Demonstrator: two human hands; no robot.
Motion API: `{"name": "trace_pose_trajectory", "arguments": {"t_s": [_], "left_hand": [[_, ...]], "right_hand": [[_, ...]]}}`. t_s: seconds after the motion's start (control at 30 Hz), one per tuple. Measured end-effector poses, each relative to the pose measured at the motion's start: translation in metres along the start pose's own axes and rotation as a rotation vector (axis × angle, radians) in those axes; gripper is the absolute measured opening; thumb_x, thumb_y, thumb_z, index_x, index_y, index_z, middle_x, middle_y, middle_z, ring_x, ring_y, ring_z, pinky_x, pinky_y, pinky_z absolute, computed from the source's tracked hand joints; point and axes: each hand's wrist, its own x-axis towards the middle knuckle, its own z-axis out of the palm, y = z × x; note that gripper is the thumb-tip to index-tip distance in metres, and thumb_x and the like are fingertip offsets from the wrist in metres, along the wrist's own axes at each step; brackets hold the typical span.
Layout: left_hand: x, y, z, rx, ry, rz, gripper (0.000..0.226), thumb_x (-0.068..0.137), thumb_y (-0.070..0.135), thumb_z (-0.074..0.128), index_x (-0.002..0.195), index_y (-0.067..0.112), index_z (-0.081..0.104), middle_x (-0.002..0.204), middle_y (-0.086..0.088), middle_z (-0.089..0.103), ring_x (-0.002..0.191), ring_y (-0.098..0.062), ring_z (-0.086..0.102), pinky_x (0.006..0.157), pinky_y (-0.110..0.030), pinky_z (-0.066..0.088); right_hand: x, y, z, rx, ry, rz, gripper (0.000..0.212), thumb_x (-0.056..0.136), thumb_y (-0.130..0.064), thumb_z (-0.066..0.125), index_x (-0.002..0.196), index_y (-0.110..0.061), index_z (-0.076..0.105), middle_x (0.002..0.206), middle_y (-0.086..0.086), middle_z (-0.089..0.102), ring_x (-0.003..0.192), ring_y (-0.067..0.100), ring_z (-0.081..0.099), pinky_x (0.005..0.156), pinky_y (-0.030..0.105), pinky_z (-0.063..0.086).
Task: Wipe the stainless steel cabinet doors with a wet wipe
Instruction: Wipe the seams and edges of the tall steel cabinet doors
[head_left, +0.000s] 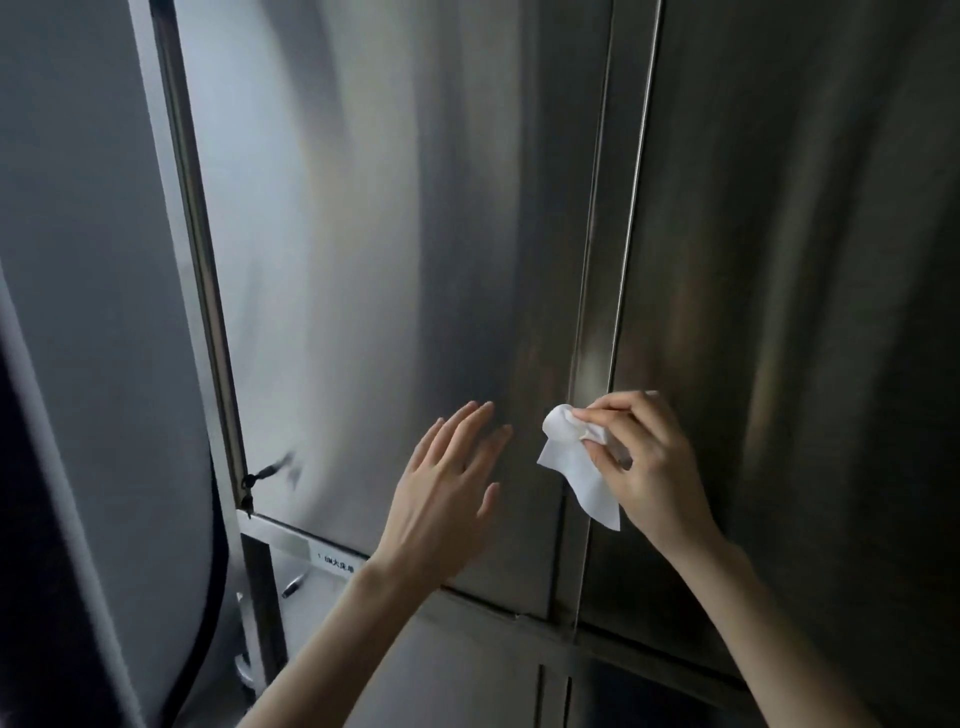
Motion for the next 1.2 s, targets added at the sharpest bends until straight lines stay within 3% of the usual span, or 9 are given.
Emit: {"name": "trace_pose_trajectory", "arguments": {"t_s": [0.1, 0.3, 0.4, 0.6, 0.8, 0.87, 0.97, 1.07, 1.2], "left_hand": [[0.034, -0.013, 0.006, -0.012, 0.065, 0.067, 0.06, 0.075, 0.011, 0.08, 0.132, 0.008, 0.06, 0.145, -0.012, 0.048, 0.137, -0.03, 0.043, 0.111, -0.052, 0.036], [0.098, -0.04, 0.013, -0.01, 0.129, 0.182, 0.064, 0.082, 0.018, 0.075, 0.141, 0.011, 0.05, 0.157, -0.008, 0.03, 0.147, -0.027, 0.024, 0.119, -0.047, 0.023], [0.132, -0.05, 0.008, 0.042, 0.193, 0.232, 0.065, 0.087, 0.024, 0.069, 0.145, 0.009, 0.044, 0.16, -0.009, 0.022, 0.149, -0.025, 0.014, 0.121, -0.047, 0.018], [0.21, -0.054, -0.019, 0.064, 0.358, 0.387, 0.066, 0.09, 0.029, 0.059, 0.148, 0.006, 0.038, 0.159, -0.009, 0.025, 0.149, -0.025, 0.016, 0.12, -0.051, 0.015], [0.24, -0.057, -0.015, 0.062, 0.405, 0.436, 0.067, 0.094, 0.037, 0.048, 0.151, 0.007, 0.03, 0.16, -0.008, 0.022, 0.149, -0.025, 0.015, 0.12, -0.053, 0.014], [0.243, -0.06, -0.01, 0.097, 0.436, 0.449, 0.067, 0.096, 0.041, 0.04, 0.152, 0.007, 0.028, 0.161, -0.008, 0.021, 0.149, -0.025, 0.014, 0.12, -0.053, 0.014], [0.247, -0.061, -0.005, 0.104, 0.485, 0.467, 0.066, 0.096, 0.043, 0.036, 0.151, 0.007, 0.029, 0.16, -0.009, 0.023, 0.149, -0.026, 0.016, 0.12, -0.052, 0.015], [0.25, -0.062, 0.0, 0.093, 0.536, 0.489, 0.066, 0.096, 0.044, 0.036, 0.151, 0.008, 0.03, 0.16, -0.008, 0.023, 0.149, -0.025, 0.016, 0.12, -0.051, 0.013], [0.254, -0.064, 0.005, 0.105, 0.576, 0.498, 0.067, 0.096, 0.044, 0.037, 0.152, 0.008, 0.03, 0.161, -0.008, 0.021, 0.15, -0.024, 0.013, 0.121, -0.049, 0.01]], "right_hand": [[0.021, 0.009, 0.005, -0.085, 0.06, -0.044, 0.026, 0.071, 0.012, 0.072, 0.092, -0.004, 0.073, 0.086, 0.007, 0.064, 0.081, 0.026, 0.057, 0.077, 0.037, 0.048], [0.064, 0.021, 0.011, -0.275, 0.139, -0.077, 0.024, 0.072, 0.011, 0.072, 0.091, -0.005, 0.073, 0.084, 0.008, 0.065, 0.079, 0.03, 0.057, 0.07, 0.044, 0.05], [0.092, 0.022, 0.012, -0.337, 0.188, -0.094, 0.025, 0.072, 0.014, 0.07, 0.091, -0.002, 0.073, 0.083, 0.011, 0.064, 0.077, 0.03, 0.057, 0.07, 0.042, 0.051], [0.158, 0.026, 0.002, -0.588, 0.326, -0.135, 0.021, 0.078, 0.009, 0.066, 0.095, -0.001, 0.071, 0.086, 0.013, 0.063, 0.08, 0.029, 0.057, 0.076, 0.032, 0.05], [0.165, 0.033, 0.005, -0.723, 0.328, -0.144, 0.019, 0.077, 0.01, 0.067, 0.091, -0.001, 0.072, 0.086, 0.013, 0.065, 0.08, 0.028, 0.058, 0.073, 0.036, 0.051], [0.153, 0.034, 0.012, -0.733, 0.303, -0.122, 0.017, 0.082, 0.0, 0.063, 0.097, -0.003, 0.071, 0.092, 0.011, 0.066, 0.087, 0.025, 0.055, 0.076, 0.035, 0.047], [0.134, 0.036, 0.019, -0.799, 0.203, -0.066, 0.034, 0.083, -0.022, 0.064, 0.115, -0.01, 0.066, 0.106, 0.007, 0.063, 0.098, 0.021, 0.047, 0.079, 0.034, 0.037], [0.134, 0.04, 0.015, -0.898, 0.184, -0.116, 0.043, 0.078, -0.018, 0.072, 0.12, -0.012, 0.064, 0.109, 0.005, 0.063, 0.1, 0.021, 0.045, 0.077, 0.038, 0.038], [0.176, 0.042, 0.003, -0.951, 0.27, -0.187, 0.034, 0.08, -0.013, 0.07, 0.114, -0.011, 0.068, 0.106, 0.005, 0.067, 0.098, 0.023, 0.045, 0.075, 0.039, 0.035]]}}
